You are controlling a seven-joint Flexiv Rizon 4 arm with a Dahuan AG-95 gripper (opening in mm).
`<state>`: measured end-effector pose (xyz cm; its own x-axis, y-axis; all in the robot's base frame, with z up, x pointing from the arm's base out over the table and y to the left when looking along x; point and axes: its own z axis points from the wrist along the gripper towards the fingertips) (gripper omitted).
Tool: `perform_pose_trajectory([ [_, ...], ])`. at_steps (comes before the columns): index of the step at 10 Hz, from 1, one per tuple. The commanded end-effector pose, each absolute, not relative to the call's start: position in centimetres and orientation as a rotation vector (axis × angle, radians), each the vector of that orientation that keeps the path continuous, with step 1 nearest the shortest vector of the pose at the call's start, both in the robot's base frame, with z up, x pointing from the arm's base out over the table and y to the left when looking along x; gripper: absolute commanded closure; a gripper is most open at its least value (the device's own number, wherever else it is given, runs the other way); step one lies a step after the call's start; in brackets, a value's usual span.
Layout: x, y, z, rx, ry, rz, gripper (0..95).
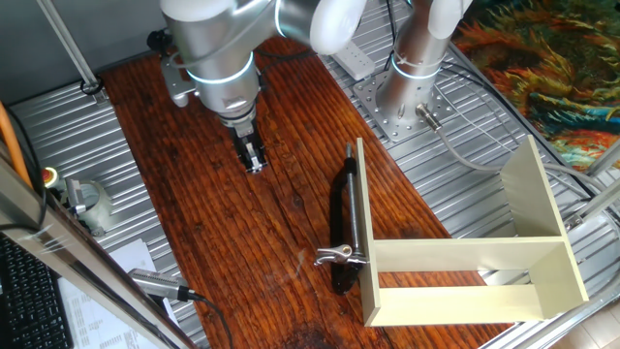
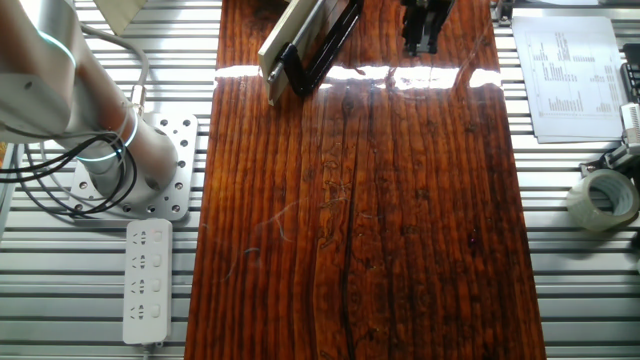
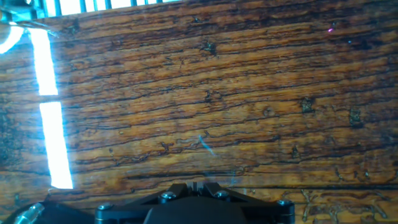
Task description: Turn on the water tap
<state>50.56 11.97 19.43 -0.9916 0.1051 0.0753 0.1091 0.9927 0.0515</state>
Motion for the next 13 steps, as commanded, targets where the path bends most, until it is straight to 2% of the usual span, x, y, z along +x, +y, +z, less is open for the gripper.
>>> perform_pose_trajectory([
  [1,50.6,12.0,19.4,-0.041,-3.077,-0.071,95.0],
  [8,50.6,12.0,19.4,-0.034,-3.047,-0.057,95.0],
  [13,48.4,17.2,20.9,-0.032,-3.02,-0.061,95.0],
])
